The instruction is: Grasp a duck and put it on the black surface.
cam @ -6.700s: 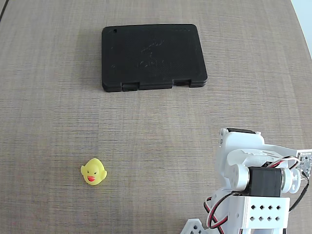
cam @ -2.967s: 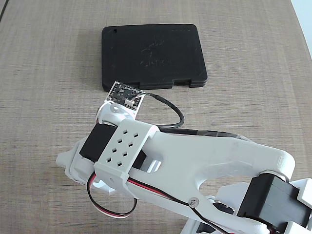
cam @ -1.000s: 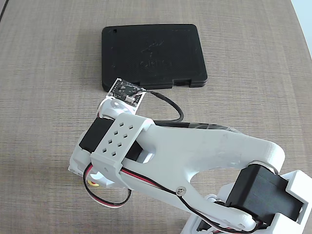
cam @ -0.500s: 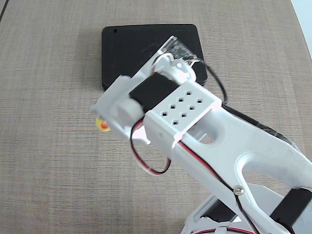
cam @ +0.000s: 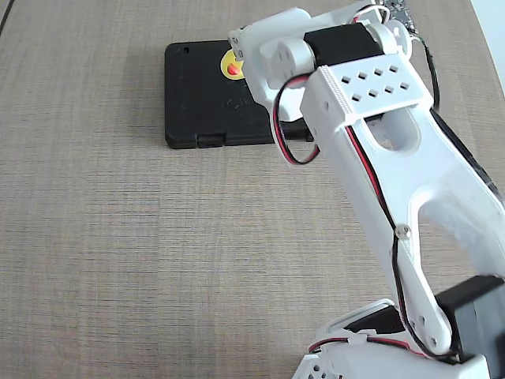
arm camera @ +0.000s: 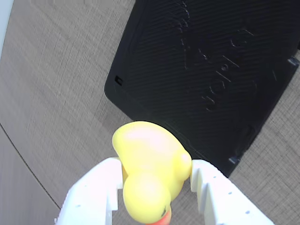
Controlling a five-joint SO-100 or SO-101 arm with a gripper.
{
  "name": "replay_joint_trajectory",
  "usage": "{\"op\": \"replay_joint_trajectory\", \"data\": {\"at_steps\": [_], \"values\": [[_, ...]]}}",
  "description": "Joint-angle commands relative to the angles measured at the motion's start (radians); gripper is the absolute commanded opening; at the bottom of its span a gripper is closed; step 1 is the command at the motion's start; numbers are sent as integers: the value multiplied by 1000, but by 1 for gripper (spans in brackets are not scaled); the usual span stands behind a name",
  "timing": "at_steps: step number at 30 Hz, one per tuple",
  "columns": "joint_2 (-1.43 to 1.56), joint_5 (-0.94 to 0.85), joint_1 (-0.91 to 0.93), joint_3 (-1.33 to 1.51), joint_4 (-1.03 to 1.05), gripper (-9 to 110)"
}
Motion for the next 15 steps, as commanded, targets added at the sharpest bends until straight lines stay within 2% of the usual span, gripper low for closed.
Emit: {"op": "replay_joint_trajectory", "data": {"at_steps": [1, 8, 15], "values": [[-150, 0, 9, -67, -80, 12], [-354, 0, 23, -74, -218, 12], [-393, 0, 74, -78, -256, 13]]}}
